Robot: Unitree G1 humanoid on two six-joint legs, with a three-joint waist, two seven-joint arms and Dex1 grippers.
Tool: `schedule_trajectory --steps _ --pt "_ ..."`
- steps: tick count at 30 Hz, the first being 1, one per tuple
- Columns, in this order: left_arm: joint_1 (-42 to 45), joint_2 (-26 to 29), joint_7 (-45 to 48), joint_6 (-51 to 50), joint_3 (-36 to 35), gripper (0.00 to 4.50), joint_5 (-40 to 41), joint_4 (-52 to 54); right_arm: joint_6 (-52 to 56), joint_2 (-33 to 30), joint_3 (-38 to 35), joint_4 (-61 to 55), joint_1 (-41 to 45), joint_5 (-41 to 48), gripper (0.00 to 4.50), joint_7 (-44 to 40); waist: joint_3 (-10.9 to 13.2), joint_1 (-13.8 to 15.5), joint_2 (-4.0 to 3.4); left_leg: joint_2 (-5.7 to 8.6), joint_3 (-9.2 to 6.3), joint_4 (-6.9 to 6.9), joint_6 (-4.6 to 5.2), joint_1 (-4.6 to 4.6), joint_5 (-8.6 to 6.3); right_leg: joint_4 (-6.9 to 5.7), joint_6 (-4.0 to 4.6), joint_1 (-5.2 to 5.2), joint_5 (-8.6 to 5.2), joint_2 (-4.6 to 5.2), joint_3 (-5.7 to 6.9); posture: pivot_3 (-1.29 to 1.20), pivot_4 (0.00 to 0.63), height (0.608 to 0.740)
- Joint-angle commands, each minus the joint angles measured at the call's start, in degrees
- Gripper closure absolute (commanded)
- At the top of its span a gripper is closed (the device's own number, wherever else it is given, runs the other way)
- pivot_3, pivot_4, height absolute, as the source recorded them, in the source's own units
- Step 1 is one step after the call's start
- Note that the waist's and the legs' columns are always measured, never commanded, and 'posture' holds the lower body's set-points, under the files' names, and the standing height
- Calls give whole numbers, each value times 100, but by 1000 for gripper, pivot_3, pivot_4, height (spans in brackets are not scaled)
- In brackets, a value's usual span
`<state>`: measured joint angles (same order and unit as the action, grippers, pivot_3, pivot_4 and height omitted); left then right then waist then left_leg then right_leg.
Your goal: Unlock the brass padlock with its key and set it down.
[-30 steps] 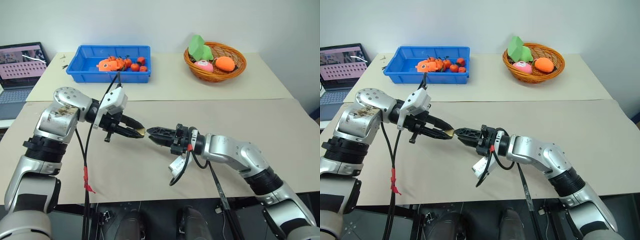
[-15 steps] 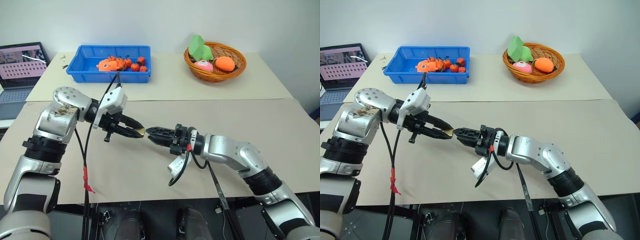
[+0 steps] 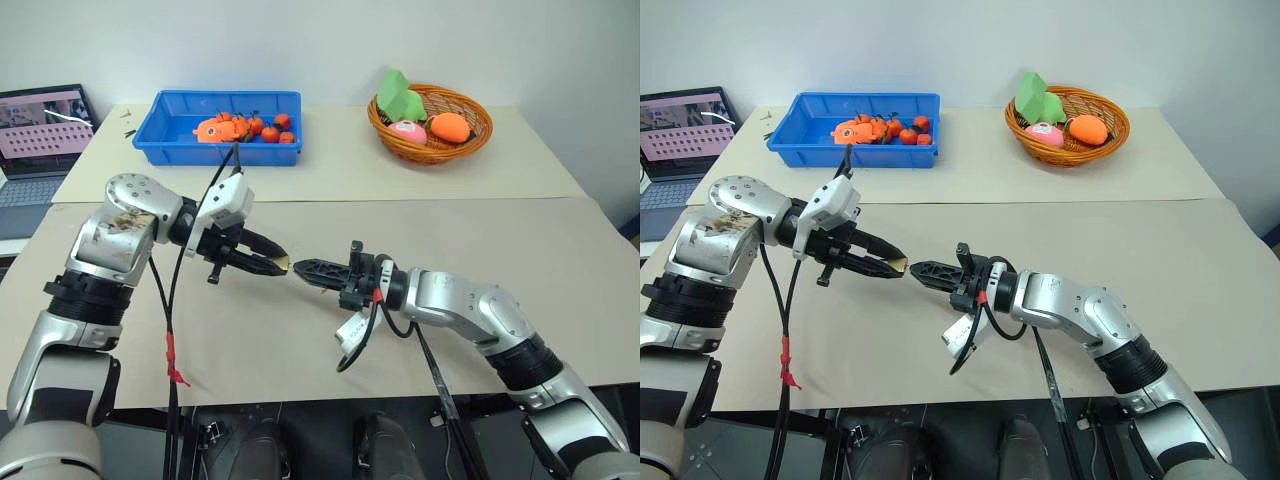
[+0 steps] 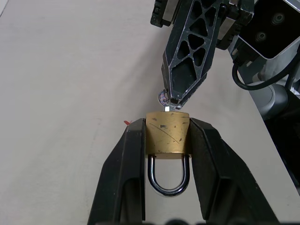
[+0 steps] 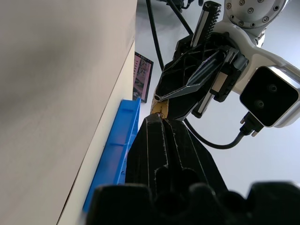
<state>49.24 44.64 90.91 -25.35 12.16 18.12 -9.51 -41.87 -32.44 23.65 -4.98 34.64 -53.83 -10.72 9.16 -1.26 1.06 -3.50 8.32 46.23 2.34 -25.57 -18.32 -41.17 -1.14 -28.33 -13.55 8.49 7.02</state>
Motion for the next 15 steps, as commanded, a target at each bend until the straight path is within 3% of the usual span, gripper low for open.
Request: schedule_trajectory --steps 1,7,15 --pt "103 72 14 36 -111 3690 29 136 87 60 -80 -107 87 144 4472 -58 0 -1 0 0 0 0 0 0 0 0 0 0 0 0 0 0 150 676" --pt "88 81 -1 26 -122 3690 40 162 211 128 -23 -54 101 636 4472 -569 0 -1 0 0 -1 0 0 0 0 0 0 0 0 0 0 0 150 676" --pt "61 88 -37 -3 -133 3690 60 203 1020 316 120 35 37 2149 4472 -2111 0 1 0 4 -7 0 1 0 0 1 3 1 2 0 1 0 150 676"
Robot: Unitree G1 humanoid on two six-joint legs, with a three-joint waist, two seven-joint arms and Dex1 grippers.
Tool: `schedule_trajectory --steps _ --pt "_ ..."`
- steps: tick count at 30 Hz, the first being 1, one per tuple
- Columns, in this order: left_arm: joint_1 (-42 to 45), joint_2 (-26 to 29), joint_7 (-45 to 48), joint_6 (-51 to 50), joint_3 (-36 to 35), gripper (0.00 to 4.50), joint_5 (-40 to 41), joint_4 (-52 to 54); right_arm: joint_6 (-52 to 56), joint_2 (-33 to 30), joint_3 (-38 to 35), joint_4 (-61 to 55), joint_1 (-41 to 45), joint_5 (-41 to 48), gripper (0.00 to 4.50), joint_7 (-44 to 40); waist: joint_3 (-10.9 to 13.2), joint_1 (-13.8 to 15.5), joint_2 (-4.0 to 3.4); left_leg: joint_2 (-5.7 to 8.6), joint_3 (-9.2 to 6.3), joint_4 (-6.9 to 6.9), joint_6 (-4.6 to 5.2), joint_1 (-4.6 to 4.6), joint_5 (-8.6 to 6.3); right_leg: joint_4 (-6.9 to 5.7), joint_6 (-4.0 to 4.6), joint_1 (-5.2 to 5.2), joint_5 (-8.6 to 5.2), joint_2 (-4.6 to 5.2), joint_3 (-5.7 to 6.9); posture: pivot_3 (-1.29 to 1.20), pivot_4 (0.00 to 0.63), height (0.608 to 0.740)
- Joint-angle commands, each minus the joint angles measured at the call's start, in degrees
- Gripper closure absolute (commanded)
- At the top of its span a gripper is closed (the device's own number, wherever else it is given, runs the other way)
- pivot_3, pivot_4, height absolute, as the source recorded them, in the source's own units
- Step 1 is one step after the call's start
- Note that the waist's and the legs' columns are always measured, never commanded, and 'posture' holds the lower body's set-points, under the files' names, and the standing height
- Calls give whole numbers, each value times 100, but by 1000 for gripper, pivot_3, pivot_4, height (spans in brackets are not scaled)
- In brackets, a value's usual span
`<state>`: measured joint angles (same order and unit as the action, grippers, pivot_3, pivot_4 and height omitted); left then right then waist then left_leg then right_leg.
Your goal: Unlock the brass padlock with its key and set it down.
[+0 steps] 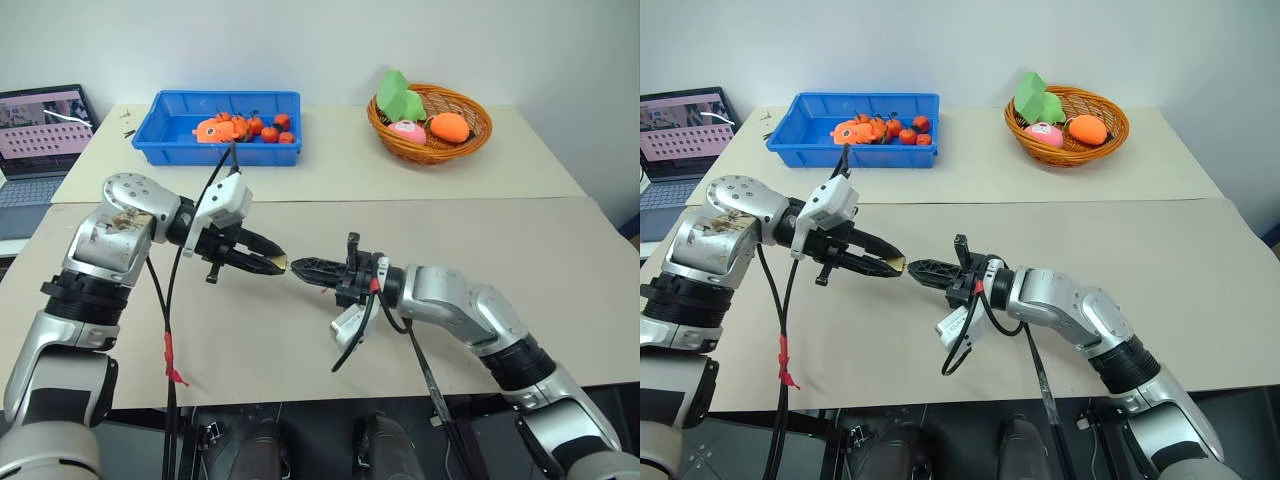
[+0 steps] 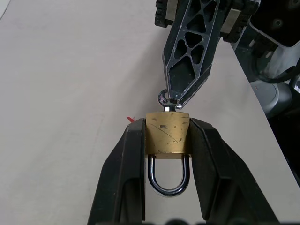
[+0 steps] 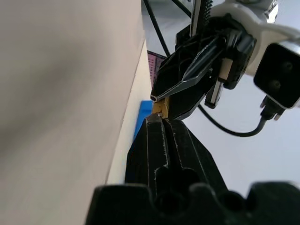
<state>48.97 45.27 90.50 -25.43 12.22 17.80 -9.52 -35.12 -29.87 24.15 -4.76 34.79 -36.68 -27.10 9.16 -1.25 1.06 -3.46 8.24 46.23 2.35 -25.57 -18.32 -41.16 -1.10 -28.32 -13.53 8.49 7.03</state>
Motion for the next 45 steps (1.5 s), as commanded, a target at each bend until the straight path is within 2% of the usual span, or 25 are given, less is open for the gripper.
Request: schedule_trajectory --steps 1,16,21,24,28,32,35,40,45 --pt "81 25 -5 5 -140 3690 92 209 517 110 68 2 0 634 4472 -649 0 2 0 0 0 0 0 0 0 0 0 0 0 0 0 0 150 676" --pt "32 55 -30 -44 -176 3690 93 275 2999 609 -69 -665 -72 2646 4472 -2219 0 21 0 2 -4 0 1 0 0 1 38 1 23 0 2 0 150 676" --pt "35 54 -27 -51 -179 3690 92 279 3646 683 -112 -805 14 2965 4472 -2455 0 24 0 2 -4 -1 1 -1 -1 2 41 1 25 0 3 0 150 676" --pt "35 61 -28 -57 -183 3690 92 287 3633 640 -95 -845 48 2867 4472 -2426 0 24 0 2 -4 -1 1 -1 -1 2 41 1 25 0 3 0 150 676" --pt "39 63 -31 -56 -183 3690 86 275 3152 525 -42 -794 89 2406 4472 -2163 0 23 0 3 -4 -2 1 -1 -1 3 40 1 24 0 3 0 150 676" --pt "33 69 -40 -54 -186 3690 94 282 2851 475 -14 -753 3 2135 3321 -1948 0 23 0 3 -3 -2 1 -1 -1 3 34 1 21 0 3 0 150 676" --pt "37 82 -53 -64 -180 3690 115 287 1958 339 53 -648 74 1422 2261 -1352 0 22 0 3 -2 -2 1 -1 -1 3 28 1 17 0 3 0 150 676" --pt "49 84 -59 -67 -182 3690 128 267 396 35 -115 -12 401 -150 2261 582 0 16 0 2 3 -1 0 -1 0 0 0 -3 0 0 0 0 150 676" --pt "66 62 -80 -123 -189 3690 164 278 -216 -117 -84 139 529 -1362 2261 1970 0 1 0 -9 14 -2 -1 -2 0 -1 0 -7 -3 0 0 0 150 676"
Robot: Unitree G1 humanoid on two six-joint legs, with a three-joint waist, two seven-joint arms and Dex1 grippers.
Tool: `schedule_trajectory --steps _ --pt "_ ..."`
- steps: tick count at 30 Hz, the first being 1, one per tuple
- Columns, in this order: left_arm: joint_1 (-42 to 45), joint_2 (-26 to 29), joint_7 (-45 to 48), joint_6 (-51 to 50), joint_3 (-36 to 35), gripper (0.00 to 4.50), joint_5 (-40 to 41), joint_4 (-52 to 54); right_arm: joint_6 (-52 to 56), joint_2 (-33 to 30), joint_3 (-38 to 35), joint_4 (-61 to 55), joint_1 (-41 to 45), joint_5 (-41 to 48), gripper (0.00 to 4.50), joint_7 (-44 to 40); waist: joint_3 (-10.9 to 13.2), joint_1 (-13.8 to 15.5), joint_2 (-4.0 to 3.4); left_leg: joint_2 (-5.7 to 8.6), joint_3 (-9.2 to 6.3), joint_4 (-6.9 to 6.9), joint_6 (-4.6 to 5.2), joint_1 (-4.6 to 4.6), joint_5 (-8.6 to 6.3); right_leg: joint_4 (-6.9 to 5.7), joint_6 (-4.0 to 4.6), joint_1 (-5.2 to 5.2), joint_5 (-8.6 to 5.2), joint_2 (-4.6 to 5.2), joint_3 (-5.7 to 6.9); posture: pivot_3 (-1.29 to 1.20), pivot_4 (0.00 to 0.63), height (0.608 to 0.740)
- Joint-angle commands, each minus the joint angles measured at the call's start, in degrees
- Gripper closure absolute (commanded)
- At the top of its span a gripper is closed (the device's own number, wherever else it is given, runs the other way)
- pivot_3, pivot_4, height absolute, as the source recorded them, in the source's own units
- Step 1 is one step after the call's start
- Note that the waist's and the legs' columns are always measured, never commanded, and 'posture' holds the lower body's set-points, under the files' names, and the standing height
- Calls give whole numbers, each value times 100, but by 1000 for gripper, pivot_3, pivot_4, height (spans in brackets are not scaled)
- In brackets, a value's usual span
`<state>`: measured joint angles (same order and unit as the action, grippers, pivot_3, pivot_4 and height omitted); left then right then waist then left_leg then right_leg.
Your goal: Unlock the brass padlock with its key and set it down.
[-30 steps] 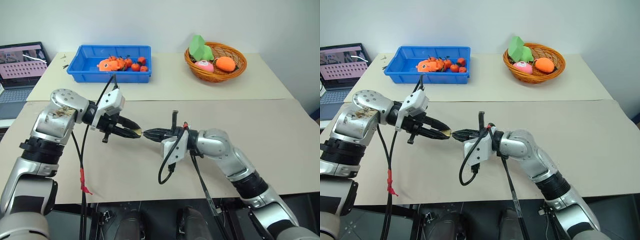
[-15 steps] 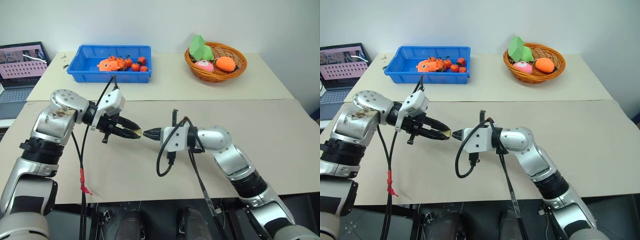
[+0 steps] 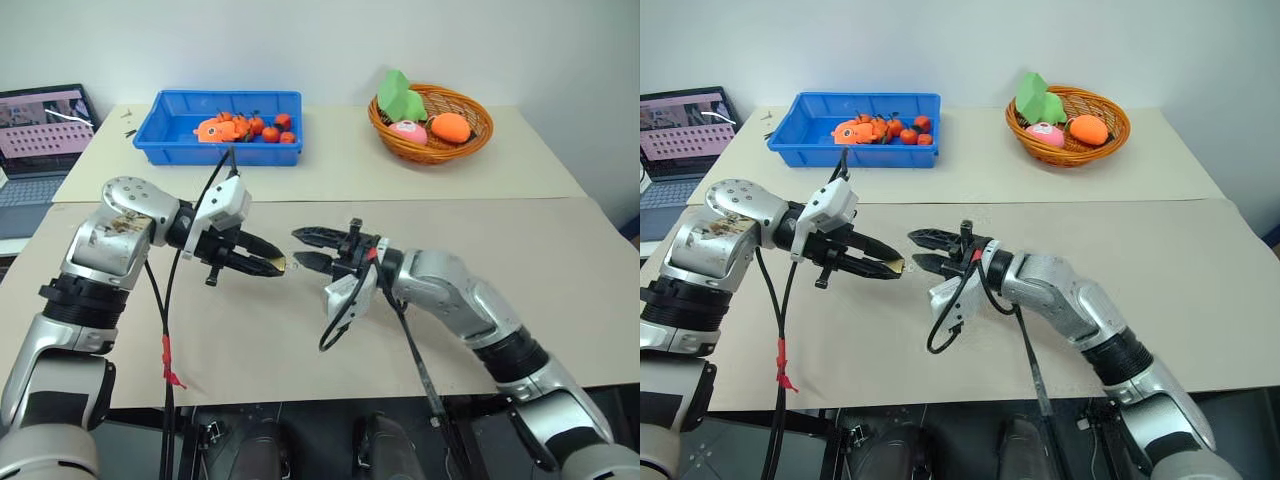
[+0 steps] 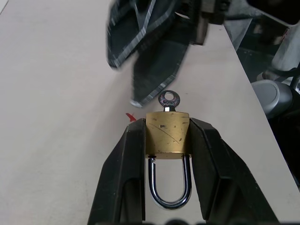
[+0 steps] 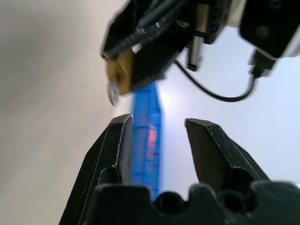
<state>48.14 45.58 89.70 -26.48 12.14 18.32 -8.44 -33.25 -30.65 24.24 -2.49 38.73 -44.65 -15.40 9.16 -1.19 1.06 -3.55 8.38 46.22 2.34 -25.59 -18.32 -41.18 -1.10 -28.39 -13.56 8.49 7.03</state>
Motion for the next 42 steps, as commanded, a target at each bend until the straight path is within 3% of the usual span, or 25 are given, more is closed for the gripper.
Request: schedule_trajectory --steps 1,26,42 --pt "141 33 2 -16 -177 3690 113 172 -494 -45 -65 -89 114 -659 2261 919 0 -9 0 0 2 0 0 0 0 0 0 0 0 0 0 0 150 676" --pt "140 50 -34 -34 -188 3690 114 207 -906 -122 261 765 72 -1138 2261 1292 0 -127 0 -1 10 2 -1 0 1 -3 0 1 -1 0 -2 0 150 676" --pt "101 53 -42 -62 -199 3690 147 257 -758 193 193 84 110 -753 2261 551 0 -126 0 1 -10 2 -1 -1 0 -2 0 1 0 0 -2 0 150 676"
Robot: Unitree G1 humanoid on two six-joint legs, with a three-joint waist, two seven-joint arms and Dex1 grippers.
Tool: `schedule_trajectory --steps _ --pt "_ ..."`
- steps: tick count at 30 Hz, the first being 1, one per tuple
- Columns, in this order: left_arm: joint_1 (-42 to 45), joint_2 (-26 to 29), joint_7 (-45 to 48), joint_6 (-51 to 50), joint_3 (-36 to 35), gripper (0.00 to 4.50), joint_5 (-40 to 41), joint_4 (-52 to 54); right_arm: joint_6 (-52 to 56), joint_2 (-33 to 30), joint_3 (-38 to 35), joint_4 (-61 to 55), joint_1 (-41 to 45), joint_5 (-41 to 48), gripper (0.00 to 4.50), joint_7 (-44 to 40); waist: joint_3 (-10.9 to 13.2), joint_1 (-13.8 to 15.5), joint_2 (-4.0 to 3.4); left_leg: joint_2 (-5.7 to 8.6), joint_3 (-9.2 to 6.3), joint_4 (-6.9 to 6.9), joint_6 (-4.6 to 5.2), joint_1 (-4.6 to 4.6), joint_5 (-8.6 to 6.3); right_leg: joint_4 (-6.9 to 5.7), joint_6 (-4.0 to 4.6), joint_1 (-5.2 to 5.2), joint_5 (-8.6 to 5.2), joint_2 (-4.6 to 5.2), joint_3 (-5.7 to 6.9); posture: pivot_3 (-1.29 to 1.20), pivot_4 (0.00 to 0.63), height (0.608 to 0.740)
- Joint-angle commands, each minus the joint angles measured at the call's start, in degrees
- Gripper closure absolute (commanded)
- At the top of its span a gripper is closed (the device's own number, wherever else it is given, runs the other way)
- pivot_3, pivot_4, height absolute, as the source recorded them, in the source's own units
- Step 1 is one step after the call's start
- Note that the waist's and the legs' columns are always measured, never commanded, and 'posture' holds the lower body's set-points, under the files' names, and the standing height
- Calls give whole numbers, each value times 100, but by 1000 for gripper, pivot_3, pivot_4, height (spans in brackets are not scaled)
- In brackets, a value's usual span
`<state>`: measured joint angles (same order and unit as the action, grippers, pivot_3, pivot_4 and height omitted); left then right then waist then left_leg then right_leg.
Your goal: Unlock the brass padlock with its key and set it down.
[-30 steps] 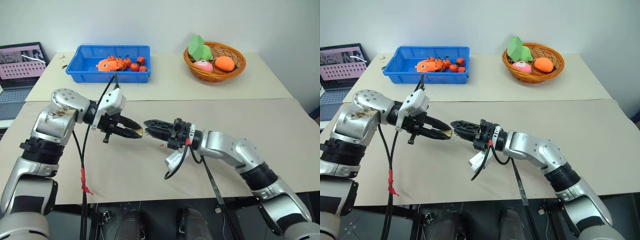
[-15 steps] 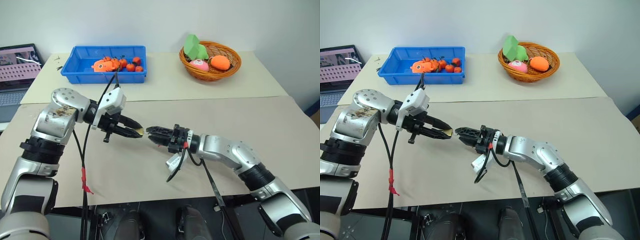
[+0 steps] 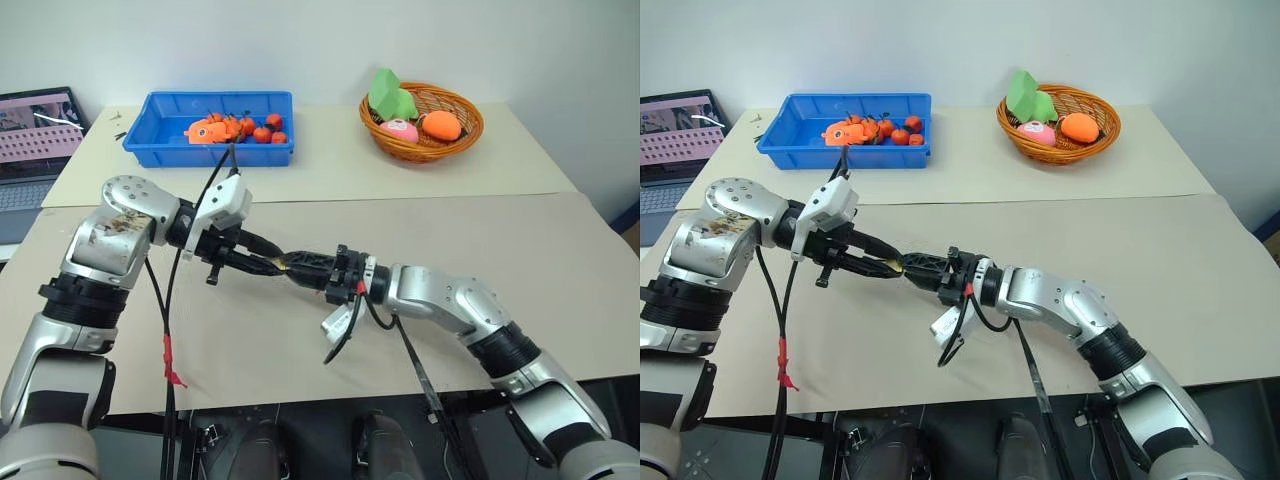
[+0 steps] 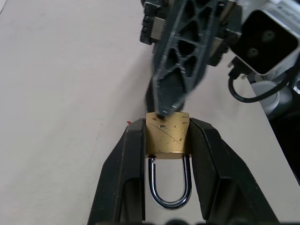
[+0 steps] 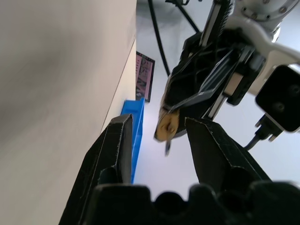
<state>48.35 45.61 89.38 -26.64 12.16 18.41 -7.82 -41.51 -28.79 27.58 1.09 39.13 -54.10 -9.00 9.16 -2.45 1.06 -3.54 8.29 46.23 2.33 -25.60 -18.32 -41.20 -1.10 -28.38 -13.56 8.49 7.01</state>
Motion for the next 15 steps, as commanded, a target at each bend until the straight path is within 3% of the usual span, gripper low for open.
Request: schedule_trajectory --steps 1,15 --pt "76 50 -11 -45 -201 3690 138 200 62 0 -142 -270 60 183 2261 -97 0 0 0 0 0 0 0 0 0 0 0 0 0 0 0 0 150 676" --pt "109 41 18 -49 -178 3690 139 183 61 -130 -202 76 87 146 2261 3 0 1 0 0 1 0 0 0 0 -1 0 0 0 0 0 0 150 676"
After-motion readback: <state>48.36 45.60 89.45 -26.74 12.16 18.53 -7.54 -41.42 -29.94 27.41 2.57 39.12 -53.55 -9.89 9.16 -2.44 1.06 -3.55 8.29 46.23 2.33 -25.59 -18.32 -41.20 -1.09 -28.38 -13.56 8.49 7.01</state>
